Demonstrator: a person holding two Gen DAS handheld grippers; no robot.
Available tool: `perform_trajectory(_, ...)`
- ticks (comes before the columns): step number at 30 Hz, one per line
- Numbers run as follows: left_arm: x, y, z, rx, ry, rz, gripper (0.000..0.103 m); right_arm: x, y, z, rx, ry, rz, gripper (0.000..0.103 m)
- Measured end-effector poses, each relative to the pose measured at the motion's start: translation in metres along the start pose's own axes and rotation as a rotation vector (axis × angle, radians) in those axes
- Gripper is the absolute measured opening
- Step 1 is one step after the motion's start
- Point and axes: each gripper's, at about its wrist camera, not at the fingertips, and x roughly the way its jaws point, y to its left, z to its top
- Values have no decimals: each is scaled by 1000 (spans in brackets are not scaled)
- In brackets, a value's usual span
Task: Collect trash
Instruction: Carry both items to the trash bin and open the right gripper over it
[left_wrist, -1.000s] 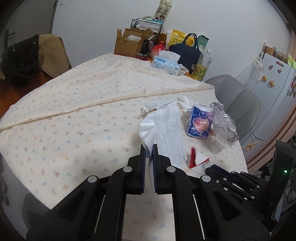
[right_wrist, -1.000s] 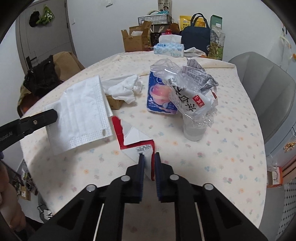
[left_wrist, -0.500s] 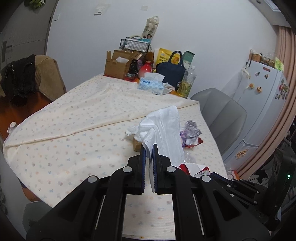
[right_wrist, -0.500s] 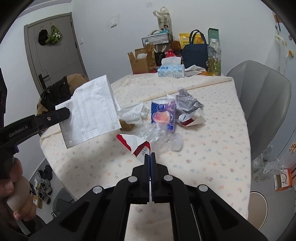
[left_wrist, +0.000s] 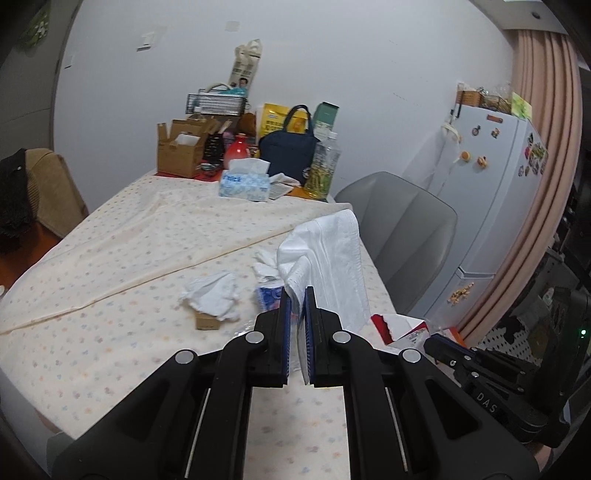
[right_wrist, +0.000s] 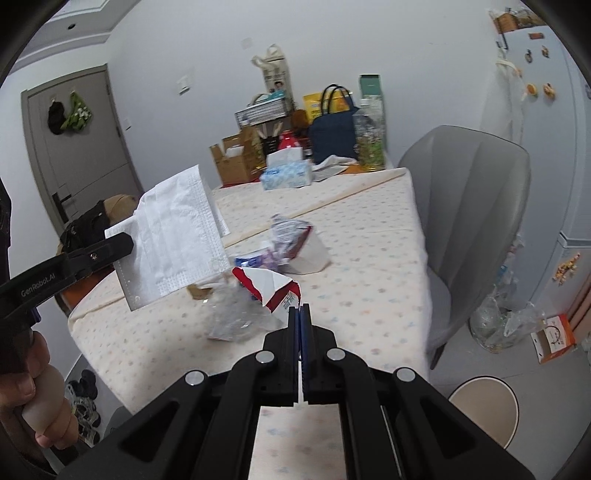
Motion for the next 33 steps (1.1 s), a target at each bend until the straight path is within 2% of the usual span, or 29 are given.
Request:
perform_trajectory(10,43,-59,0,72,61,-104,8,-18,-78,-3,118,-21,-138,2)
perform_trajectory(16,80,-103,-10,122,132,-165,8,-29,-131,-17,199,-24,-222,2)
perform_trajectory(24,136,-176,-37,192,242,-238,8,-35,-209,-50,310,17,-330,2)
perform_trajectory(33,189,-242,-75,243,384,-280,8,-12,-290,-99,458,105,-386,3)
